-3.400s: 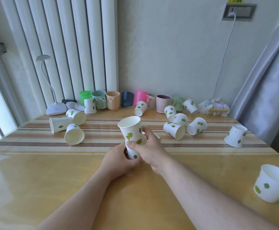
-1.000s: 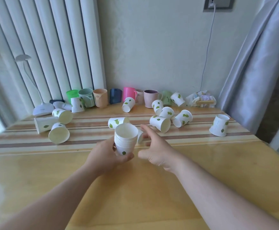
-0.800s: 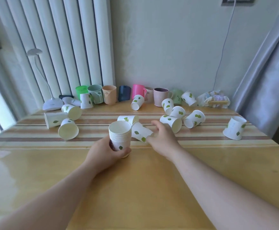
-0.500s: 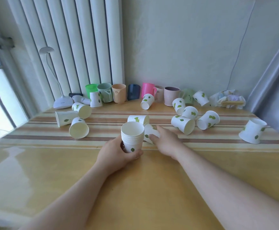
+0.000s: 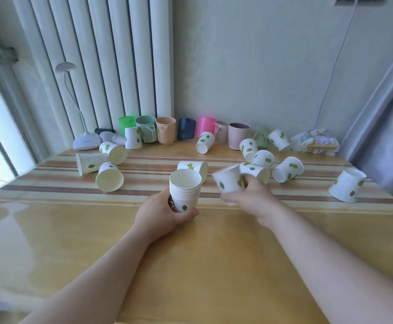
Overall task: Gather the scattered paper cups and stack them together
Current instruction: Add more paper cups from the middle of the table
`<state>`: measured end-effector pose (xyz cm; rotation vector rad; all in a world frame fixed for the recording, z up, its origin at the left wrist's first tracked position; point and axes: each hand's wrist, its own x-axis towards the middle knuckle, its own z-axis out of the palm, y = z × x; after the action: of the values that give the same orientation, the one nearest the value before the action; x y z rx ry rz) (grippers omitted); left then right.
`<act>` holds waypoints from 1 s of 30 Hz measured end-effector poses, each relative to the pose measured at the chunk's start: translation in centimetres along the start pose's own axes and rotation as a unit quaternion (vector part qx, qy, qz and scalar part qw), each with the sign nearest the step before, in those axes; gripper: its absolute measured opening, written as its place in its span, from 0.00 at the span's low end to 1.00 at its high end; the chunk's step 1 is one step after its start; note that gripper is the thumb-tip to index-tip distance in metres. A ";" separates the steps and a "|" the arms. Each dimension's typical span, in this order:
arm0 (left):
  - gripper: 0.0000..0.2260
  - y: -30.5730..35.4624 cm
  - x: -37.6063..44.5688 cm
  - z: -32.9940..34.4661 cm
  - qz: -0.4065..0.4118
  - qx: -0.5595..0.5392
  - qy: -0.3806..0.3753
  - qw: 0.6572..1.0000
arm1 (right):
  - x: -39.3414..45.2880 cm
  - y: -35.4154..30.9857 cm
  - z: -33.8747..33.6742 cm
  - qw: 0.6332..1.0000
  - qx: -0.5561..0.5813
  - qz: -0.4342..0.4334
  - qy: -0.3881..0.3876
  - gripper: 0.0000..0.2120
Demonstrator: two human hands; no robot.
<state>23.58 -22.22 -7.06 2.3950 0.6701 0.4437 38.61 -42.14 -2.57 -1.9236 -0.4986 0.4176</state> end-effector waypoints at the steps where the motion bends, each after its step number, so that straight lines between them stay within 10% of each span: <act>1: 0.26 0.0 0.0 0.0 0.001 -0.001 0.001 1.000 | 0.1 -1.0 0.5 0.997 0.076 -0.025 0.011 0.22; 6: 0.26 -0.1 -0.1 0.1 0.003 -0.010 0.015 1.000 | 0.3 -6.1 4.3 0.964 0.227 -0.137 0.003 0.24; 16: 0.23 -1.0 0.8 0.5 0.011 -0.003 0.006 1.000 | 0.4 -4.9 6.9 0.981 0.084 -0.118 -0.128 0.34; 20: 0.24 -1.2 1.1 0.5 -0.006 -0.046 0.045 0.998 | 1.6 -3.5 5.4 0.972 0.001 -0.106 -0.208 0.54; 25: 0.27 -1.5 1.3 0.9 -0.014 -0.032 0.063 0.997 | 5.8 -2.5 4.6 0.987 -0.113 -0.114 0.004 0.38; 30: 0.27 -1.7 1.3 1.1 0.000 -0.036 0.062 0.997 | 9.5 -2.2 6.9 0.983 -0.180 -0.028 -0.004 0.57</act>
<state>24.56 -20.78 -8.78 2.3154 0.6957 0.6093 42.90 -31.04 -3.79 -2.2483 -0.6680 0.3146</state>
